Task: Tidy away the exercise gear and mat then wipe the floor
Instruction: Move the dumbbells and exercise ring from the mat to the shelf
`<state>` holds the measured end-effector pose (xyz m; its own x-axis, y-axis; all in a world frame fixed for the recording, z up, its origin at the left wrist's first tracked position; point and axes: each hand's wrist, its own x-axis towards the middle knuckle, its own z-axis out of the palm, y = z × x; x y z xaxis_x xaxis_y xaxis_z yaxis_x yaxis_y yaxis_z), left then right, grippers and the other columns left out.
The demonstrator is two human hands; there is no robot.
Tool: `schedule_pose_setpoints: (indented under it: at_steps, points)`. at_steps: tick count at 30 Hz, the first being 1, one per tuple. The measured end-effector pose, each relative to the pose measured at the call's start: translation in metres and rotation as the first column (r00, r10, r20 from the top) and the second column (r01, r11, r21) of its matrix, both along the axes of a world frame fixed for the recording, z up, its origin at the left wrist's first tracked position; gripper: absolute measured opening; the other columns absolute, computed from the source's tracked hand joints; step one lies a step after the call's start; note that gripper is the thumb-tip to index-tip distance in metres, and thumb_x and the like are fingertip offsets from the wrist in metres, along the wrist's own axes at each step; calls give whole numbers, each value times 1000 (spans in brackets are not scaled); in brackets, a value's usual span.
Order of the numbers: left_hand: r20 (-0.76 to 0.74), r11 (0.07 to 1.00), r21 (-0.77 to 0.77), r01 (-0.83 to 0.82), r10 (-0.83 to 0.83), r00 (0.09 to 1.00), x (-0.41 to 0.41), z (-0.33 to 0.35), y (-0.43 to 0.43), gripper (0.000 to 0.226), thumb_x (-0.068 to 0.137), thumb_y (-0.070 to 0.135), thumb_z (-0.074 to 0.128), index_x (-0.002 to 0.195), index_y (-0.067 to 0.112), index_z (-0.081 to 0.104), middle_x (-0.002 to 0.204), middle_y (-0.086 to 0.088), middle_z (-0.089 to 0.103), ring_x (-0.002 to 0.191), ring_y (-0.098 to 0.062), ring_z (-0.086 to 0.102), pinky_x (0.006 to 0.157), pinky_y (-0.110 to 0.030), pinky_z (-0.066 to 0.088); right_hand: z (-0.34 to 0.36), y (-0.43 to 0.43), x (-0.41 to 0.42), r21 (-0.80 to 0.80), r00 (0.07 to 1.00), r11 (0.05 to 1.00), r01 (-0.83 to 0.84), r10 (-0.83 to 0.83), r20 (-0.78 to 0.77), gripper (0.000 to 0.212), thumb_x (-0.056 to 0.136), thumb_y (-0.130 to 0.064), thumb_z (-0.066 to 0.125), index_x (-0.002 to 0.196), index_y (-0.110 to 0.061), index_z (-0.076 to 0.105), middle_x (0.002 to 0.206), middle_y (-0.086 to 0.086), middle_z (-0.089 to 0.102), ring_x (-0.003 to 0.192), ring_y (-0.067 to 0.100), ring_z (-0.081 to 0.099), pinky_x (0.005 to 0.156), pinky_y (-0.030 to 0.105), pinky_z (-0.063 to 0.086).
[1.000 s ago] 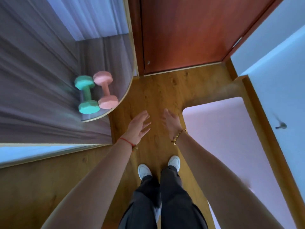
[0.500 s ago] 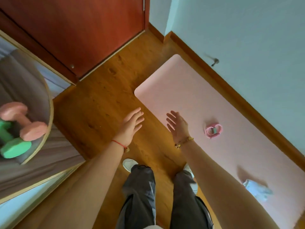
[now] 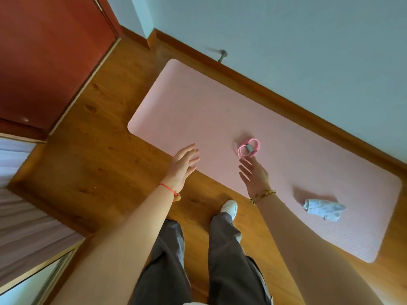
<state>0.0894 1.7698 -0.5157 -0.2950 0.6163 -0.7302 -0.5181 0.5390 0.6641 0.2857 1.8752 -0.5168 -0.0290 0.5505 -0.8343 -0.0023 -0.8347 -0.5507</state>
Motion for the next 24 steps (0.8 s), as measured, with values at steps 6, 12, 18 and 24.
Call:
schedule_pose_setpoints:
  at_steps: [6,12,18,24]
  points:
    - [-3,996,-24,89,-89,996,76,-28,63,38,102,36,53,138,25,54,141,-2,58,129,-21,56,110,-41,45,-28,54,93,16,997,998,60,-60,41,37,100,-31,53,125,-5,61,122,12,67,115,28,62,102,40,49]
    - [-23,978,-51,204,-205,978,119,-79,119,36,102,35,53,136,23,55,139,-2,59,128,-21,57,111,-42,45,-81,94,137,13,995,998,67,-68,80,32,100,-30,52,122,-7,62,121,11,67,114,28,62,104,42,48]
    - [-42,950,-101,295,-301,953,136,-154,159,39,101,35,55,137,22,55,138,-3,60,127,-22,58,109,-41,46,-153,117,157,-5,992,997,76,-75,102,30,100,-28,54,120,-8,62,118,10,68,113,26,62,101,40,50]
    - [-72,923,-165,348,-363,929,140,-241,185,40,100,31,57,139,20,53,142,-6,55,129,-23,55,102,-35,48,-240,136,170,-19,988,997,74,-70,138,31,98,-28,56,120,-7,63,119,10,68,112,26,62,100,39,51]
